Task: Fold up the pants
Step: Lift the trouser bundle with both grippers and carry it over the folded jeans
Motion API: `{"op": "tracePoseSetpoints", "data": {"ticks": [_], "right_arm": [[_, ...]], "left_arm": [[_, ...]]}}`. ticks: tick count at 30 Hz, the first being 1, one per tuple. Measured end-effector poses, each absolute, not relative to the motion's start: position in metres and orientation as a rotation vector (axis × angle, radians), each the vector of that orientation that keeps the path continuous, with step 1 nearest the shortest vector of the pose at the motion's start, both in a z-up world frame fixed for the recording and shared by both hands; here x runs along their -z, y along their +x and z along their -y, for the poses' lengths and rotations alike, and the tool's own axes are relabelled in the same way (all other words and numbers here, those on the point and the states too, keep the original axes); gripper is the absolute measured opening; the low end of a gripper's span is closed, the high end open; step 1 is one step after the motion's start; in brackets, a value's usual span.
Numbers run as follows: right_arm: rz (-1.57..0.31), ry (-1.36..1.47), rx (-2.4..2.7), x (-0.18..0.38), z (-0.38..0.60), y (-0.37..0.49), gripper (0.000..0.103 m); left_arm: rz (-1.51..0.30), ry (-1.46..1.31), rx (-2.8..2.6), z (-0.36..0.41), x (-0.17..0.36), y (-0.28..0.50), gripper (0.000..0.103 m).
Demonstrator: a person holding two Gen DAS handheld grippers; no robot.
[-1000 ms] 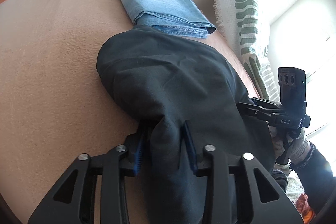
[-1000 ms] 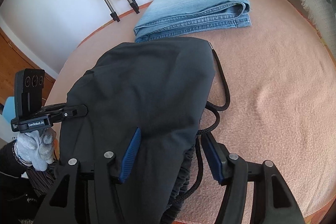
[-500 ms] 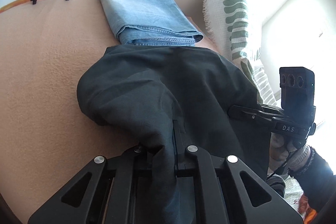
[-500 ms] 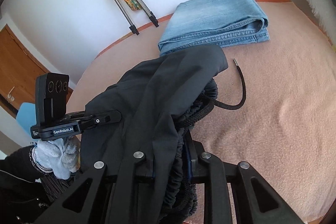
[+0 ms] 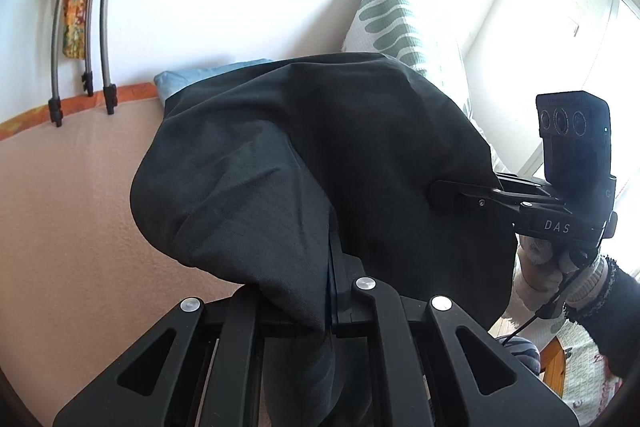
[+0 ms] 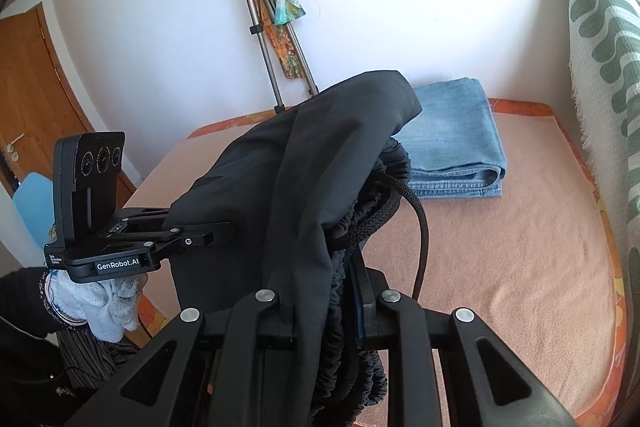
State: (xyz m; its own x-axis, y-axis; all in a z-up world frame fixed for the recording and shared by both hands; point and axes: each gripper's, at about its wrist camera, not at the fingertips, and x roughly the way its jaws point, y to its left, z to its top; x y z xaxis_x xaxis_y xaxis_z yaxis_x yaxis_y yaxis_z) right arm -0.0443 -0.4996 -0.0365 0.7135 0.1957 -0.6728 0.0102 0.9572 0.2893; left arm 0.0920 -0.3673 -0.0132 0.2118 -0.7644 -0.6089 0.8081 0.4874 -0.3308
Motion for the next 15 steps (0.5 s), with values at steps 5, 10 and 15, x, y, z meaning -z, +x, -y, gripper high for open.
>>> {"op": "tracePoseSetpoints", "data": {"ticks": [5, 10, 15], "right_arm": [[-0.718, 0.289, -0.078, 0.017, 0.510, -0.034, 0.017], [-0.689, 0.274, -0.062, 0.002, 0.520, -0.013, 0.017], [-0.667, 0.259, -0.043, -0.010, 0.537, 0.015, 0.017]], "left_arm": [[-0.733, 0.078, 1.099, 0.377, -0.009, 0.103, 0.007], [-0.681, 0.094, 1.100, 0.392, -0.026, 0.122, 0.007], [-0.658, 0.095, 1.085, 0.405, -0.032, 0.152, 0.007]]}}
